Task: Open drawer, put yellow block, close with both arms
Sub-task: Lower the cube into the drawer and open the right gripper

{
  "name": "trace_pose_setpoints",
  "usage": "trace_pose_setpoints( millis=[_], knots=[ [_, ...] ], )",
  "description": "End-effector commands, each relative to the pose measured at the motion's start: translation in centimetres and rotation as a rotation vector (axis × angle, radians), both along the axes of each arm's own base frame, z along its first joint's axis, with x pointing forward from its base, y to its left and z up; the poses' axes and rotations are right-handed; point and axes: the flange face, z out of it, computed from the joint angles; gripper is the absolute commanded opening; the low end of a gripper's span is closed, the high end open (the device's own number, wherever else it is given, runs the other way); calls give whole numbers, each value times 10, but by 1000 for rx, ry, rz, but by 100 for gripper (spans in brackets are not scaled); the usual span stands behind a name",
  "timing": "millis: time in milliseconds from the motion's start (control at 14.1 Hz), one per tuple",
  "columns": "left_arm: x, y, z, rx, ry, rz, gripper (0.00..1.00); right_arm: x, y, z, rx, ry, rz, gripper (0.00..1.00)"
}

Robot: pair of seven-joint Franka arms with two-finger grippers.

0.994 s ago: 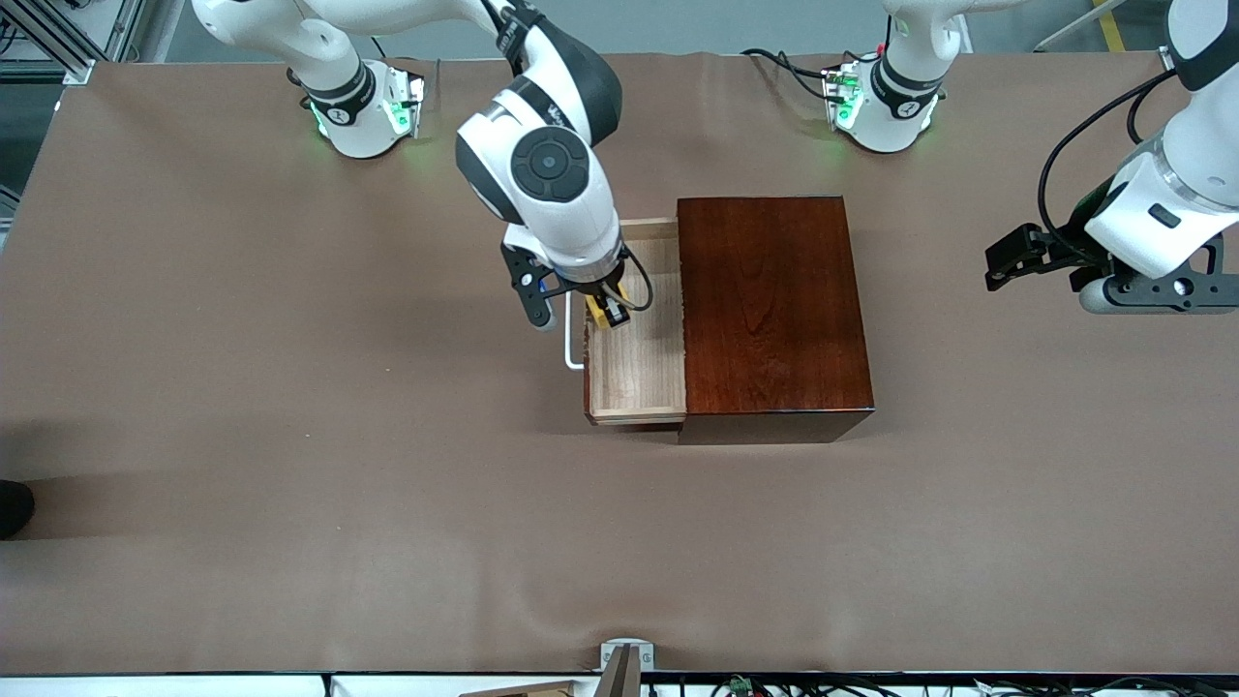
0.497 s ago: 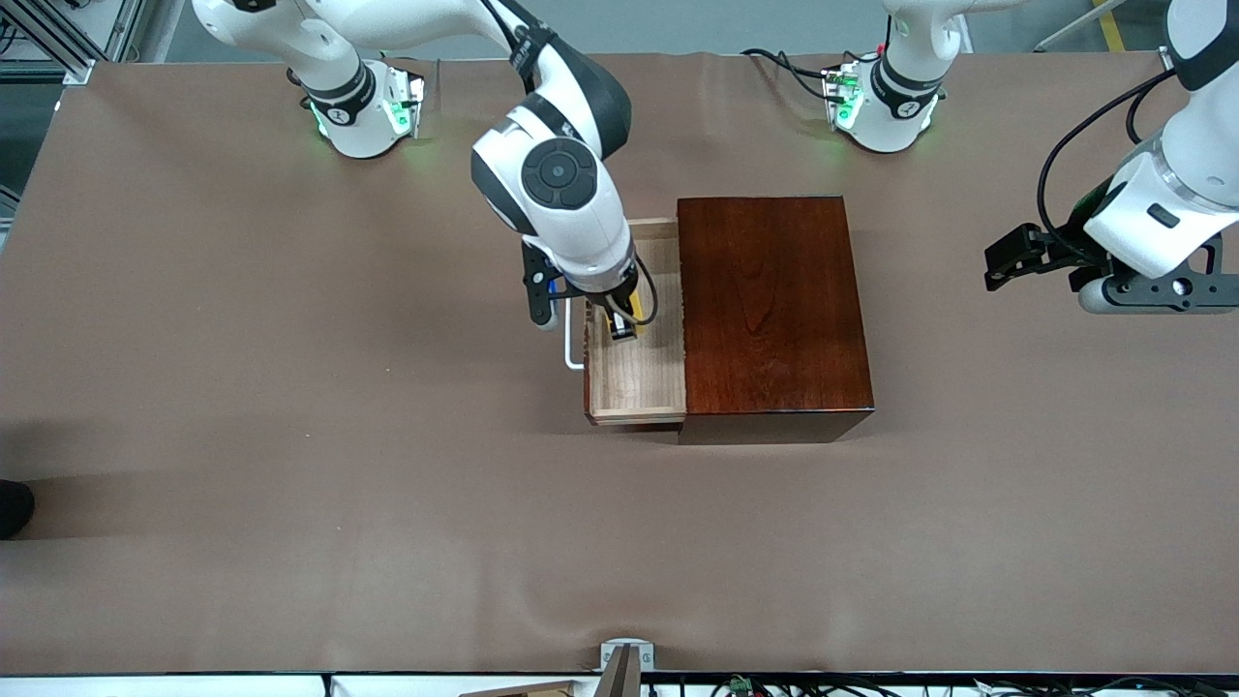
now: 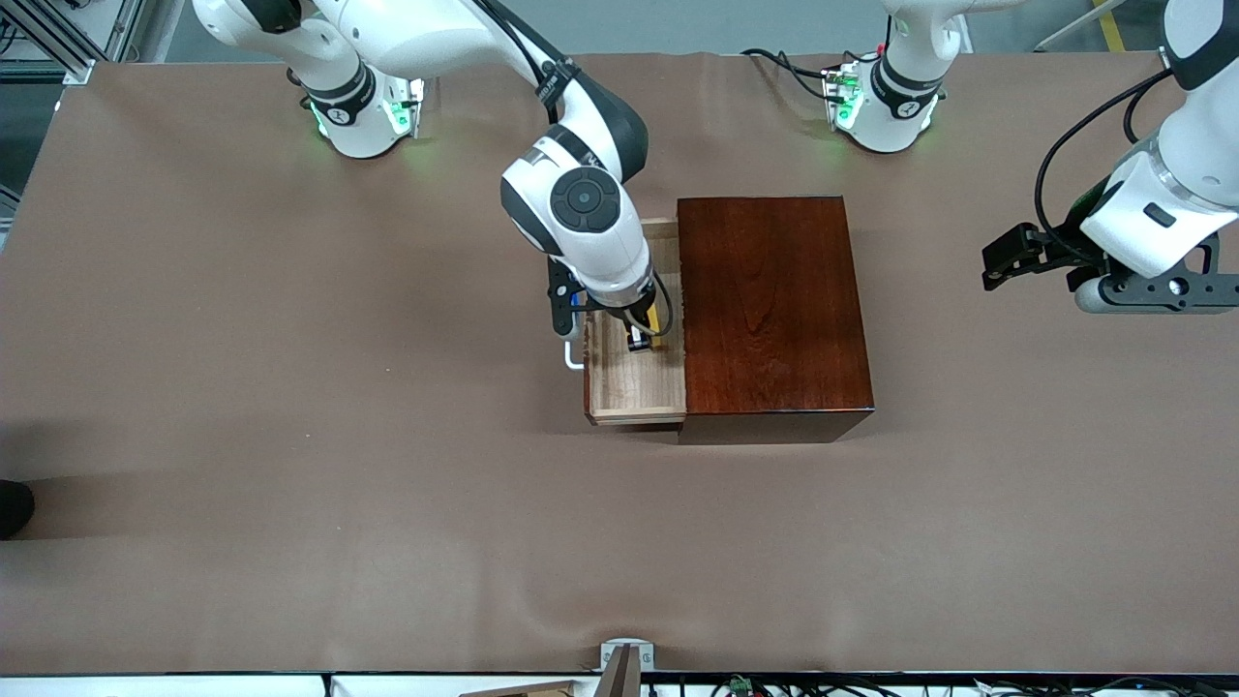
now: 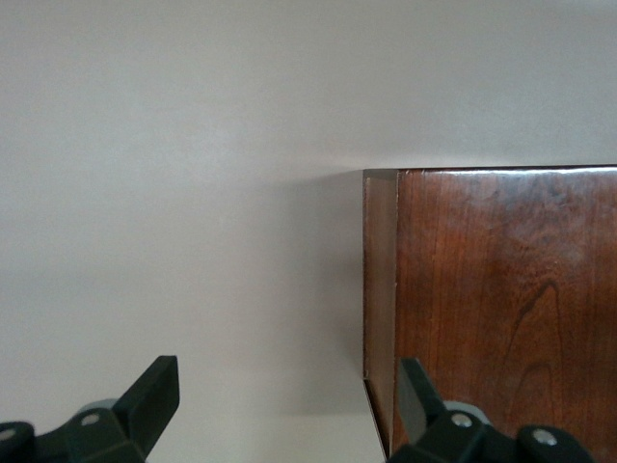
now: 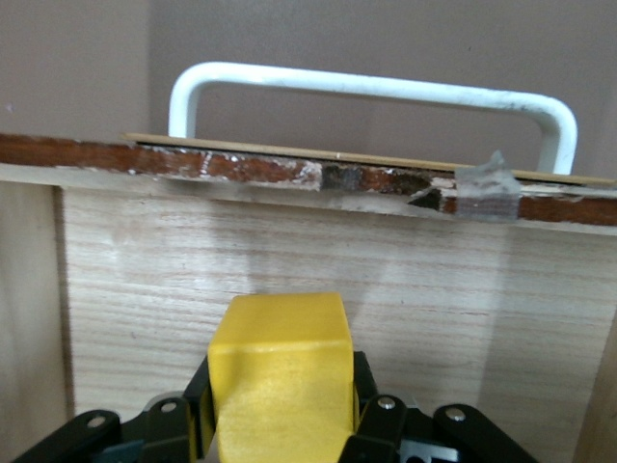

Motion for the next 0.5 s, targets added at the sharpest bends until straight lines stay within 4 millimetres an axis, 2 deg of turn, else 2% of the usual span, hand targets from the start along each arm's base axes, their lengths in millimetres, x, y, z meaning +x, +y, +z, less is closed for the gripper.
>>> trace_pose_setpoints(
  millis=[0, 71, 142, 426],
  knots=[
    [-2, 0, 3, 15, -13, -14, 100, 3, 5, 0, 12, 3, -16, 6],
    [-2, 0, 3, 15, -13, -14, 100, 2, 5, -5, 0, 4, -9, 66],
    [-2, 0, 3, 15, -13, -14, 100, -6, 13, -15, -23, 2, 5, 100],
    [-2, 0, 3, 15, -13, -14, 100, -6, 14, -6, -32, -24, 18, 100]
  ],
)
